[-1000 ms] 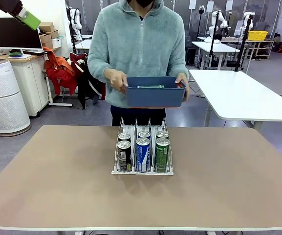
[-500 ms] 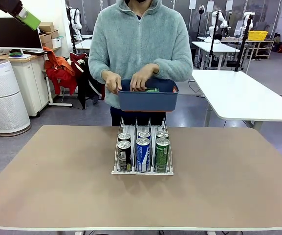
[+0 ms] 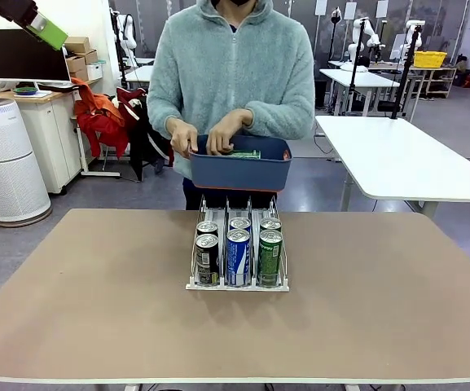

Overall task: Fill the beverage cans into the dispenser.
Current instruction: Pick up the Sprite handed by the human.

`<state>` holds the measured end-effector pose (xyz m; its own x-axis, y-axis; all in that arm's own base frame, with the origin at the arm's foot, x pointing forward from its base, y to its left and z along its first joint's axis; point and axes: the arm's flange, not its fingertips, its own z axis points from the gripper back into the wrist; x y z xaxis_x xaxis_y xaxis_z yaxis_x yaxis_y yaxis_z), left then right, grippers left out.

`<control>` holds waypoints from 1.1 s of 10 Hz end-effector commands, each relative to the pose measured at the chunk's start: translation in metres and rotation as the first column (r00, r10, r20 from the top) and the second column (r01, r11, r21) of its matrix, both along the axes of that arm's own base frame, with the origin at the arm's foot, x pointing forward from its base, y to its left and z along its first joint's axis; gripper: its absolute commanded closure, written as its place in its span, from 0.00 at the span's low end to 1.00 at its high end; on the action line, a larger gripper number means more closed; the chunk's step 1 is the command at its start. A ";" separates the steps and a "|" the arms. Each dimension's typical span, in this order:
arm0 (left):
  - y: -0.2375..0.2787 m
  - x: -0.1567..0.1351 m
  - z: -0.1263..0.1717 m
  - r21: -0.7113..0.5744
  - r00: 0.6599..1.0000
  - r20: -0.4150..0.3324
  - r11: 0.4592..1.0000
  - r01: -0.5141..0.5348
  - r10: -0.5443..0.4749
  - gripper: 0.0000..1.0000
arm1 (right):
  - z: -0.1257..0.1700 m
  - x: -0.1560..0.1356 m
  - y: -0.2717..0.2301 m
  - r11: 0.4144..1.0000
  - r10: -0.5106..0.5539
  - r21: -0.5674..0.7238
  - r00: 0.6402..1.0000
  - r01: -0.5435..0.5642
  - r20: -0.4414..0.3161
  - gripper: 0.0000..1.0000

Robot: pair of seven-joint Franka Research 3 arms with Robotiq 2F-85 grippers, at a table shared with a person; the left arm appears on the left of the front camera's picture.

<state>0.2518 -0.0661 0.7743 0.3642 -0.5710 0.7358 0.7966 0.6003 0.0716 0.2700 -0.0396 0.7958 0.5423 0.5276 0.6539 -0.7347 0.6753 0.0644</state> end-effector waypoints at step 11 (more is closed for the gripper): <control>0.001 0.001 -0.003 0.009 1.000 0.004 1.000 0.002 -0.002 0.00 | 0.000 0.000 0.002 1.000 0.001 0.000 1.000 -0.001 -0.003 0.00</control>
<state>0.2518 -0.0661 0.7743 0.3642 -0.5710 0.7358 0.7966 0.6003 0.0716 0.2700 -0.0396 0.7958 0.5423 0.5276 0.6539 -0.7347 0.6753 0.0644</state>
